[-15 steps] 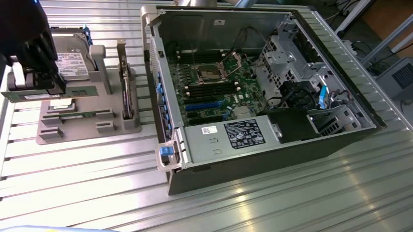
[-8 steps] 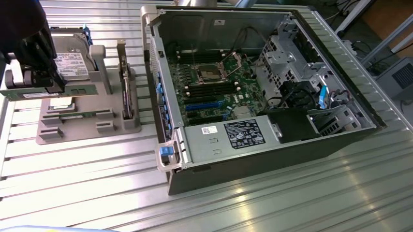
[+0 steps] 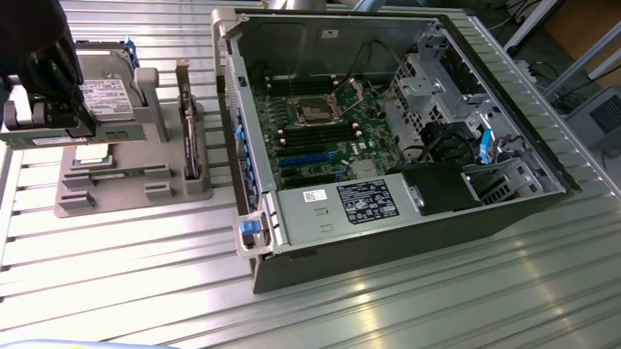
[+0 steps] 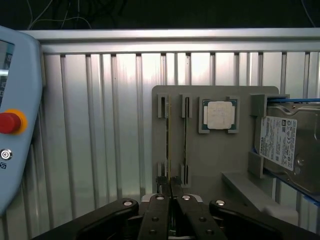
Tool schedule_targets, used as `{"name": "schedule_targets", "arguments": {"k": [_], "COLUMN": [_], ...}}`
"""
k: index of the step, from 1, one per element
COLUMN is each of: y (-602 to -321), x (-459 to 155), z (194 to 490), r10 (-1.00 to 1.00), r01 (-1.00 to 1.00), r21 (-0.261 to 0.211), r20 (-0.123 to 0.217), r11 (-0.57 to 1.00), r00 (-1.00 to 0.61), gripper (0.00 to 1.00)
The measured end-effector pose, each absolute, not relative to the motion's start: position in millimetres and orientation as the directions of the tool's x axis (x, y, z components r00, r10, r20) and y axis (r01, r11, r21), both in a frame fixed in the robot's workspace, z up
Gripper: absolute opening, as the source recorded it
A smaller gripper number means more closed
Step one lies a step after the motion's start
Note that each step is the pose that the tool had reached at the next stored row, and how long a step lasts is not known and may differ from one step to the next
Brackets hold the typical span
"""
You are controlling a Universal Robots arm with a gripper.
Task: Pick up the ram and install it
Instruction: 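Pick up the ram and move it above insertion slot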
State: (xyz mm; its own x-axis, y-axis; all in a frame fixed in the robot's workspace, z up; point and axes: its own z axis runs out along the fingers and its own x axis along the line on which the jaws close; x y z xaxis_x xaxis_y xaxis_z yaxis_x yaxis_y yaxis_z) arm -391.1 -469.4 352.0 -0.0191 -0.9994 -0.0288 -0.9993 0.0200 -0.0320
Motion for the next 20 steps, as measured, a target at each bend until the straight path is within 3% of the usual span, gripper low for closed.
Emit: {"name": "schedule_targets", "arguments": {"k": [20], "y": [-469], "x": [-391], "z": [364], "r10": [-0.999], "r01": [-0.999], "r21": [-0.032], "r20": [-0.029], "r11": [0.02], "r00": [-0.019], "gripper": [0.12]}}
